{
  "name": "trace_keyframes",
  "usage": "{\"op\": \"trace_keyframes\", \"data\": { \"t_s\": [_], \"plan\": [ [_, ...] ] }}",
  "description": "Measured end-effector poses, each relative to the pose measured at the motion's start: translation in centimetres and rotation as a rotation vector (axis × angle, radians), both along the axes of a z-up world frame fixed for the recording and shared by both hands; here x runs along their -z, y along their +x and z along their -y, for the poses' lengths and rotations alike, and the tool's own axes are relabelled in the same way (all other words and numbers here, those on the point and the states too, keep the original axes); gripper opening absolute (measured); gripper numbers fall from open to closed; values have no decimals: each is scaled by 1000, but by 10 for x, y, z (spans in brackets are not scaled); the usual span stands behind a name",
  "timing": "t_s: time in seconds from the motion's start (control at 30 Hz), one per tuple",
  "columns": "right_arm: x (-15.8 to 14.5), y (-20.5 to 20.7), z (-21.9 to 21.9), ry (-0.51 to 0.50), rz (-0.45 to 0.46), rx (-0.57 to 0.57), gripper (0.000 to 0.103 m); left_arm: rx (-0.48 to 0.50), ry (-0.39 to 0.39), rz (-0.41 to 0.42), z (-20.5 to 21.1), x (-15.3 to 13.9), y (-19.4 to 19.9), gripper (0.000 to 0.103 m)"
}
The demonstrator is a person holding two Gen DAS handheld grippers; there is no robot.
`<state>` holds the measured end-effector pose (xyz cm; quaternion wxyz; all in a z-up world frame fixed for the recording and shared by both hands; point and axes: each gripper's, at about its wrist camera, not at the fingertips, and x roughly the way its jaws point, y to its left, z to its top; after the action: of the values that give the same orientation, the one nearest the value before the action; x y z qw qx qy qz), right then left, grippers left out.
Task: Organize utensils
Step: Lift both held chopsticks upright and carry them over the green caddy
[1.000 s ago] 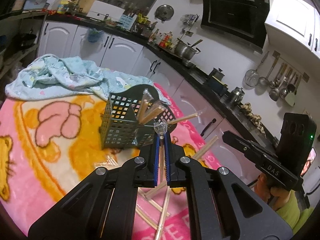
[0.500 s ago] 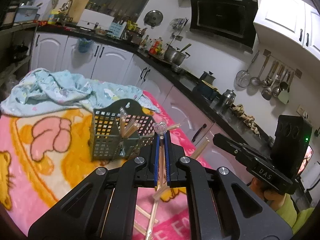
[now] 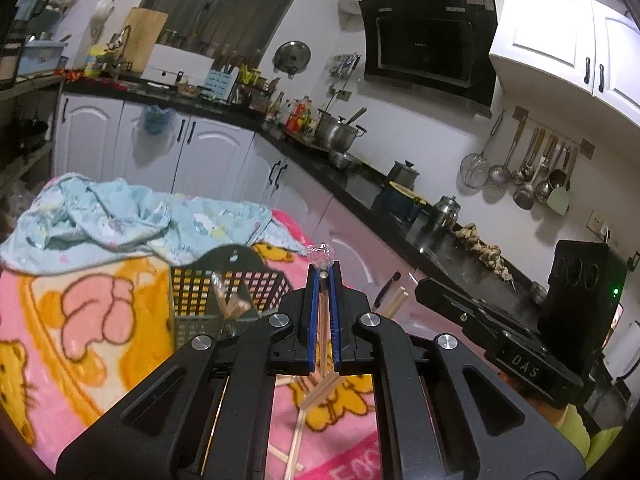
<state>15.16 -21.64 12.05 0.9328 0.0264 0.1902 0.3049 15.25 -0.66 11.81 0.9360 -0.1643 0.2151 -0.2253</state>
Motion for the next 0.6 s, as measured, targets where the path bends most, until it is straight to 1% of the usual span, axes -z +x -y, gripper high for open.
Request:
{"op": "trace_keyframes", "data": {
  "t_s": [0.23,0.43,0.6],
  "plan": [
    [-25,4,-6,5,49,0,1,-20,11,47,-1,-25,6,2],
    [-51,12,-13,-1,92,1,1,-66,1,92,-15,-49,13,2],
    [-71,25,-17,8,114,17,1,-105,9,131,-26,-71,19,2]
  ]
}}
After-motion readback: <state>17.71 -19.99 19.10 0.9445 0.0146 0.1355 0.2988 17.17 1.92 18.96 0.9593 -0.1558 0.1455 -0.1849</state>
